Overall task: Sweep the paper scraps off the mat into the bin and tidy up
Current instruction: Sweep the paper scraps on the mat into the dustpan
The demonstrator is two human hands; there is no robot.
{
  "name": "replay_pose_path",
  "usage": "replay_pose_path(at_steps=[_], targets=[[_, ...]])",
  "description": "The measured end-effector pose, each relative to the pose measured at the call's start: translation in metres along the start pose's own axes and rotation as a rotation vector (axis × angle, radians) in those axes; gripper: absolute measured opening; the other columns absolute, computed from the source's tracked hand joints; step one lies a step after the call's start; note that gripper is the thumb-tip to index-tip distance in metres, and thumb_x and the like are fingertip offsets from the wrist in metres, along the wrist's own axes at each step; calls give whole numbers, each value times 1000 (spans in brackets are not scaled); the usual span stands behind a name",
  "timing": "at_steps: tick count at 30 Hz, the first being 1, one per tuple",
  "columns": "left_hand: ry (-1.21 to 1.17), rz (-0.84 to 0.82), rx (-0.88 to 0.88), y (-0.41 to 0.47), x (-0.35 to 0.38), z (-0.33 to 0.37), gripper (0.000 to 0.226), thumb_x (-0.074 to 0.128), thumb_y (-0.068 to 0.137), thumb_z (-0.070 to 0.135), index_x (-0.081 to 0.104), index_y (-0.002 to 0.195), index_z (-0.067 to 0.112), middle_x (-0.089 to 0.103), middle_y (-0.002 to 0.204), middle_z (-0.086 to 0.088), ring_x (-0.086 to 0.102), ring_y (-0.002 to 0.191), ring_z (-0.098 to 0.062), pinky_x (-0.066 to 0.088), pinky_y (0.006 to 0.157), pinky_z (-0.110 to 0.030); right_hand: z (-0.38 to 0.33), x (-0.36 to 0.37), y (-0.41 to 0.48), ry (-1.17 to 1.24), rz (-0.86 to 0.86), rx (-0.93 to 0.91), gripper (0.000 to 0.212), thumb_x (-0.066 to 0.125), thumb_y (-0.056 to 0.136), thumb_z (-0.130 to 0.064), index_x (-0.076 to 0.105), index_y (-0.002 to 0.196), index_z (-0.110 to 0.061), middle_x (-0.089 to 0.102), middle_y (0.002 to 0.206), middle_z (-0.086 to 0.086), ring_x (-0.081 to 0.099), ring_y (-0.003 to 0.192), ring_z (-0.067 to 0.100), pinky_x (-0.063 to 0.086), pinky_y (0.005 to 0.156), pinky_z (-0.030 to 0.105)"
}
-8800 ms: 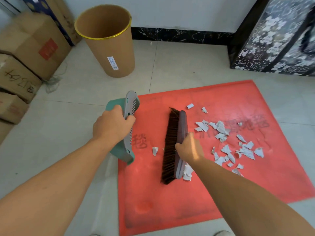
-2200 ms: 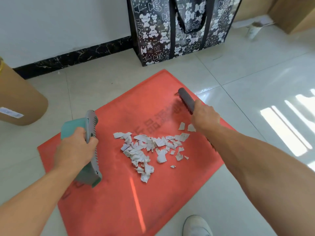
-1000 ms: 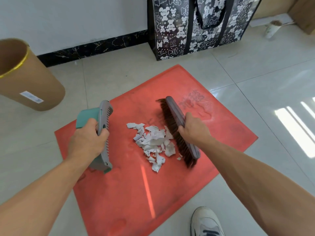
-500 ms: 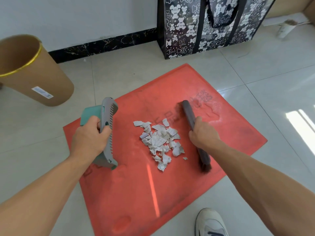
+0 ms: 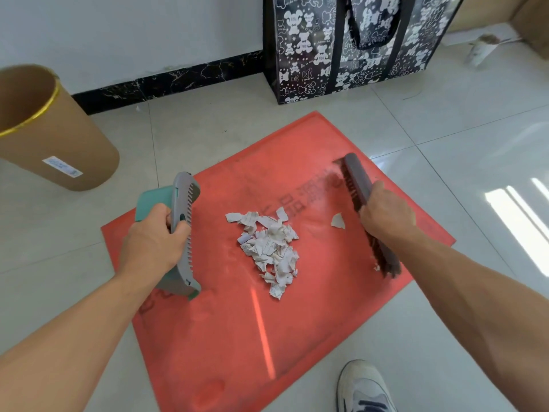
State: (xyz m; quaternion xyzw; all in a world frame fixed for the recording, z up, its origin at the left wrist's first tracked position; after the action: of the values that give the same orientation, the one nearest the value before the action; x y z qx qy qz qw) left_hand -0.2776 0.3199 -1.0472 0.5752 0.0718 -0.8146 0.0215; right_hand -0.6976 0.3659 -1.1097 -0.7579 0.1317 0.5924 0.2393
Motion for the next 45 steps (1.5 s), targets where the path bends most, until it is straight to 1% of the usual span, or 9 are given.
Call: replay_pose_path(at_steps=[5,8,15,19,24,29,34,40,45], targets=[[6,-2,1,0,1,1,29,53,89,35,39,74,15,53,67,-9,45,59,-22,28,48,-33,-4,32,-19,34,-142,-69,29,50,94,-26,40,109,-3,59,104,20,61,95,42,39,66,39],[11,-2,3,1,3,1,29,53,89,36,38,73,16,54,67,-10,46,60,-24,29,49,-34,-32,44,-32,126,-165,-214,27,53,92,-26,39,102,-4,57,90,19,60,84,40,36,63,38],[-11,13,2,0,2,-2,29,54,88,36,40,74,16,54,67,-10,49,64,-31,34,54,-36,-32,0,-9,176,-19,-140,22,51,91,-25,36,97,-10,42,71,3,40,57,21,28,51,32],[-18,16,12,0,1,-2,27,55,88,35,42,75,15,55,67,-9,50,64,-31,33,54,-37,-6,-10,-4,28,18,-47,21,50,90,-19,32,96,-11,45,80,6,46,73,31,35,63,37],[-10,19,17,0,1,-1,28,54,88,35,40,74,16,54,67,-8,48,62,-28,31,52,-36,14,20,-21,-105,-84,-7,18,49,89,-13,37,102,-8,59,100,16,61,90,38,39,64,38],[11,30,25,1,3,2,29,54,88,36,39,72,16,52,66,-9,46,62,-30,31,54,-36,-12,39,-30,168,-137,-28,26,53,90,-20,38,104,-3,58,105,27,59,94,46,37,69,39],[10,21,30,1,5,3,28,55,88,36,41,74,15,54,66,-9,48,65,-31,33,55,-37,-26,22,-24,371,-49,32,24,51,89,-22,39,99,-4,55,92,19,48,75,33,36,64,36],[-23,46,13,0,-2,-1,29,56,87,33,43,75,10,54,66,-12,46,64,-32,34,55,-38,-29,15,-18,62,94,-78,20,48,90,-15,40,105,-5,56,95,15,58,82,38,34,59,36],[-32,51,0,0,-4,-3,30,55,87,33,41,74,10,53,65,-11,45,63,-30,33,54,-37,-59,52,-34,13,-52,-208,22,49,91,-19,40,106,-5,59,102,16,63,92,40,35,61,36]])
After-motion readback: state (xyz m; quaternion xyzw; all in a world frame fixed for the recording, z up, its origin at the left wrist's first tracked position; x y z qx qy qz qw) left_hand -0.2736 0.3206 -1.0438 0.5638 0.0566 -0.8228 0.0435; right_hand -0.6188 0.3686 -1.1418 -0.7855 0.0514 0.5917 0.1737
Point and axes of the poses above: each hand's wrist, its own y-axis towards the middle knuckle, its own x-axis out of the palm, z = x × y, the point moved 7 cm from there along y, towards the middle knuckle
